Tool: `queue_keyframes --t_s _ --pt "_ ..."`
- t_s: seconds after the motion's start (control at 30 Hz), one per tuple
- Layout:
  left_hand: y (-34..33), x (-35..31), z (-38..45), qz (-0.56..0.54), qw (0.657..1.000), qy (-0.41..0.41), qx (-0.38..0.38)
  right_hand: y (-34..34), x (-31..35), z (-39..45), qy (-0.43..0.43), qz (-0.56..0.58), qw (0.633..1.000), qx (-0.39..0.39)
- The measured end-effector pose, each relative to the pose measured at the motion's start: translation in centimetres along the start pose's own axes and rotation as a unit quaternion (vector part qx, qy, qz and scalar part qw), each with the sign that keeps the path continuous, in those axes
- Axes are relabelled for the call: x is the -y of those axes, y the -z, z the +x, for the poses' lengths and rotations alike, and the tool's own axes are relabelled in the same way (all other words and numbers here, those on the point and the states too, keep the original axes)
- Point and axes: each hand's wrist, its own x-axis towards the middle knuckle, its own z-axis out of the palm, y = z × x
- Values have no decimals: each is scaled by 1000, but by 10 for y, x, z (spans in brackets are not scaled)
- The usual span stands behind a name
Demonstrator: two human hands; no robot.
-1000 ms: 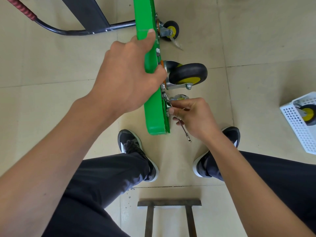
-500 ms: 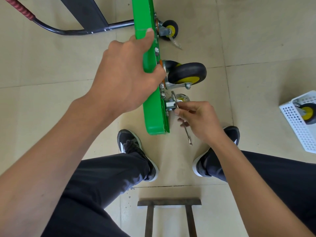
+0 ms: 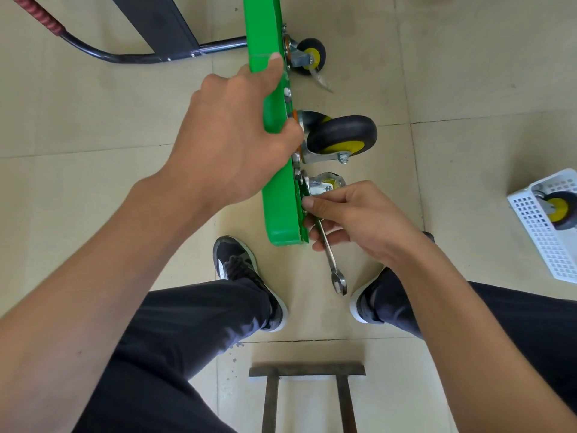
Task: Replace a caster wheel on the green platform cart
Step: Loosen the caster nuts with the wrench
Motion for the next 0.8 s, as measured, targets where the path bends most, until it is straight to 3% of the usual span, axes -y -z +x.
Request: queue_keyframes --t_s 0.37,0.53,0.6,0.7,0.8 --pt "0 -2 -1 0 1000 -1 -3 -14 -1 8 27 9 999 -45" --pt "0 -1 -1 -8 1000 2 -6 -12 -10 15 52 -102 990 -87" --pt "0 -1 -1 -9 1000 3 -5 -10 -19 23 107 -182 969 -128" --pt "0 0 -1 -12 1000 5 -2 -1 -33 37 200 -320 907 -185" --pt "-1 0 -2 -20 1000 9 -1 6 -40 41 227 -391 868 -207"
